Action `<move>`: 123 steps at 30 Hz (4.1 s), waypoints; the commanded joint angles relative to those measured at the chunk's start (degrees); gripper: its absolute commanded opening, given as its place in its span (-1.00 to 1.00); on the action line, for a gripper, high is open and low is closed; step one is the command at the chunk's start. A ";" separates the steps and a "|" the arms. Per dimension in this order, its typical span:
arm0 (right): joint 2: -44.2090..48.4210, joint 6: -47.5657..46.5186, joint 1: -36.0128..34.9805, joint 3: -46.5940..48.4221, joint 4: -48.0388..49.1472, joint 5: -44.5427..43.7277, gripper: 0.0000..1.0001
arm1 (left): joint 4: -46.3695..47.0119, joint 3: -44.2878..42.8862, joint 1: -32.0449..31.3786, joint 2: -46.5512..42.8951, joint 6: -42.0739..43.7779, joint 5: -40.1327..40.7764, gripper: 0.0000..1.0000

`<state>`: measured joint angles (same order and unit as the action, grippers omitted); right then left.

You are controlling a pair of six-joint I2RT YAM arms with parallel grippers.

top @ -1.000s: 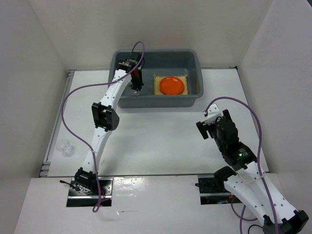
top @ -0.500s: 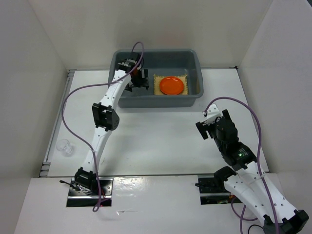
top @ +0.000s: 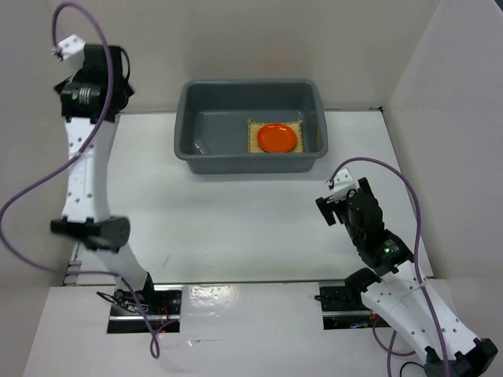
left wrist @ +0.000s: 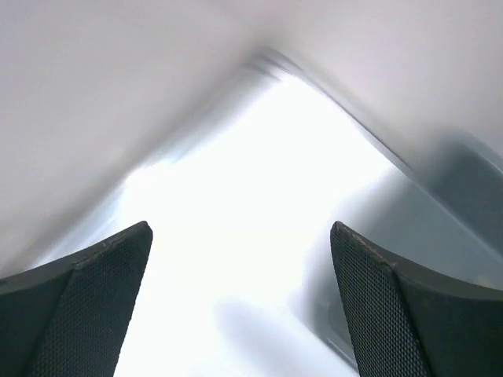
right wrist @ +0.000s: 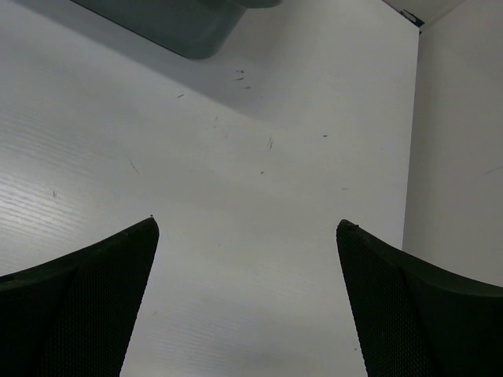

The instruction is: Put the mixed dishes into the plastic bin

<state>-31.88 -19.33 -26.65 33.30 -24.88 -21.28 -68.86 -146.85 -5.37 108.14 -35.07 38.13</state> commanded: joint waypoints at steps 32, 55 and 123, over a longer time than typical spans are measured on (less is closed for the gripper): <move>0.06 0.08 -3.49 -0.52 2.82 -1.49 0.96 | 11.29 80.22 24.17 -16.21 -14.94 -5.43 1.00; 1.73 0.61 -3.49 -0.52 2.82 -2.01 0.96 | 17.45 81.55 25.84 -8.12 -10.37 -11.15 -1.00; -0.55 0.61 -4.02 -0.52 3.35 -2.63 0.96 | 8.92 -24.61 -19.16 26.00 7.74 -16.79 1.00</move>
<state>-32.25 -19.29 -30.24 32.97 -24.82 -23.16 -62.54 -165.58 -25.32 145.18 -28.42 16.64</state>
